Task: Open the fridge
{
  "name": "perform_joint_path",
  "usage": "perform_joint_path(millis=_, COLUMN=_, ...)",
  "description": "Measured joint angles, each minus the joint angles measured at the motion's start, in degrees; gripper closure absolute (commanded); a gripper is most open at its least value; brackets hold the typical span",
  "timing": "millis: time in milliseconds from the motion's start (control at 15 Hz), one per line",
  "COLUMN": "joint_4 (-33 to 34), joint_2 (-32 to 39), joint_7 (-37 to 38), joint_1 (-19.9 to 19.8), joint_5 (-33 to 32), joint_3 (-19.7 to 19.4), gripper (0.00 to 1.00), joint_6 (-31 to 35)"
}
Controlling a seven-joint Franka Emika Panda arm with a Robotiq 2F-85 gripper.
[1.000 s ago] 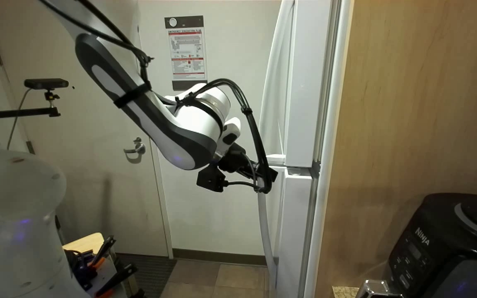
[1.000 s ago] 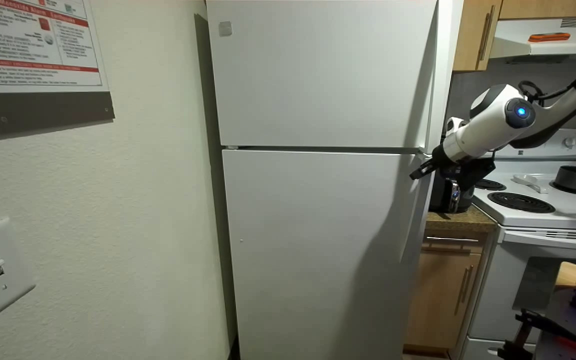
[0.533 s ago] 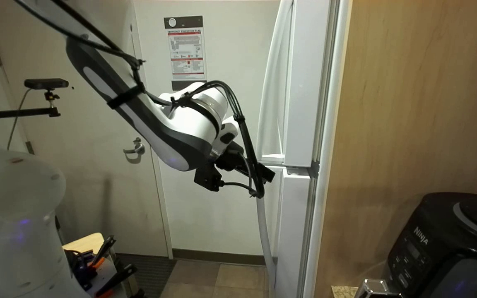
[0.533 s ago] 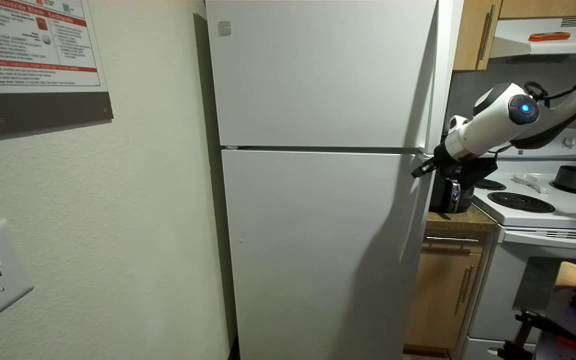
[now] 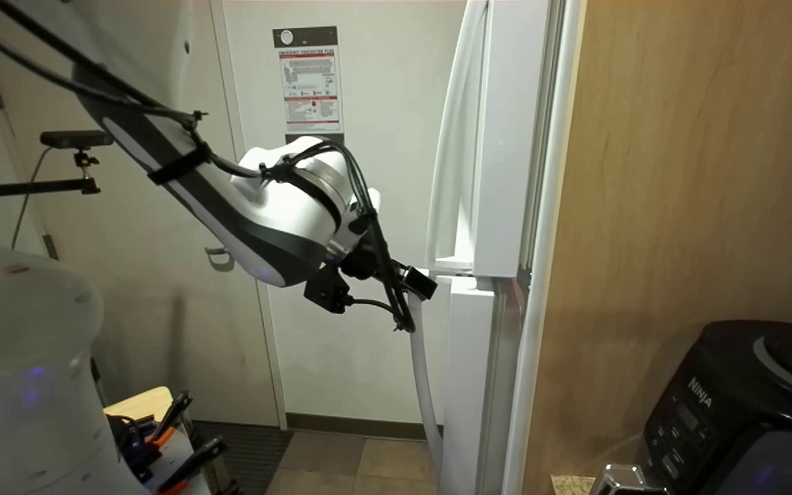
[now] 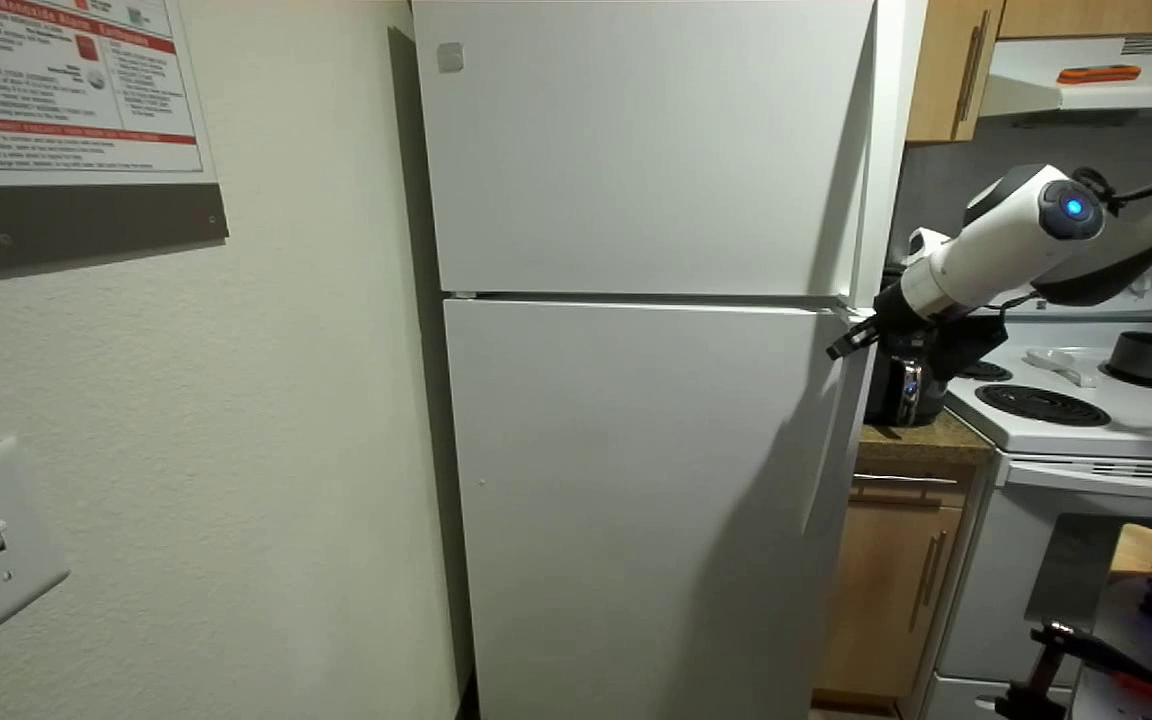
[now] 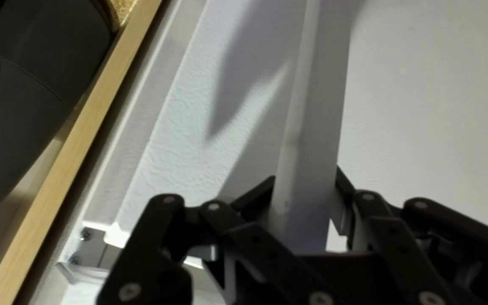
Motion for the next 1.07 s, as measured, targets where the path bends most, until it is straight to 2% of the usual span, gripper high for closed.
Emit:
perform_joint_path(millis=200, joint_4=-5.8, joint_2=-5.6, joint_7=-4.0, joint_1=-1.5, joint_5=2.6, joint_3=3.9, gripper=0.92, joint_6=1.3)
perform_joint_path(millis=267, joint_4=-7.8, joint_2=-7.6, joint_7=-5.6, joint_1=-2.2, joint_5=3.9, joint_3=5.3, gripper=0.8, joint_6=2.1)
perform_joint_path(millis=333, joint_4=-8.8, joint_2=-8.4, joint_7=-6.0, joint_1=-2.6, joint_5=4.6, joint_3=6.3, gripper=0.45, joint_6=4.6)
perform_joint_path(millis=400, joint_4=-9.1, joint_2=-8.2, joint_7=-6.0, joint_1=-3.0, joint_5=4.7, joint_3=7.3, gripper=0.49, joint_6=8.2)
perform_joint_path(millis=467, joint_4=-9.2, joint_2=-8.0, joint_7=-6.0, joint_1=-3.6, joint_5=4.7, joint_3=8.5, gripper=0.48, joint_6=11.2)
perform_joint_path(millis=733, joint_4=-9.5, joint_2=-6.6, joint_7=-6.0, joint_1=-6.9, joint_5=4.0, joint_3=14.4, gripper=0.24, joint_6=20.5)
perform_joint_path(millis=933, joint_4=-9.4, joint_2=-5.9, joint_7=-4.6, joint_1=-10.0, joint_5=1.1, joint_3=19.6, gripper=0.05, joint_6=25.0)
perform_joint_path(millis=1067, joint_4=-9.3, joint_2=-5.9, joint_7=-2.8, joint_1=-12.8, joint_5=-1.9, joint_3=22.7, gripper=0.0, joint_6=27.4)
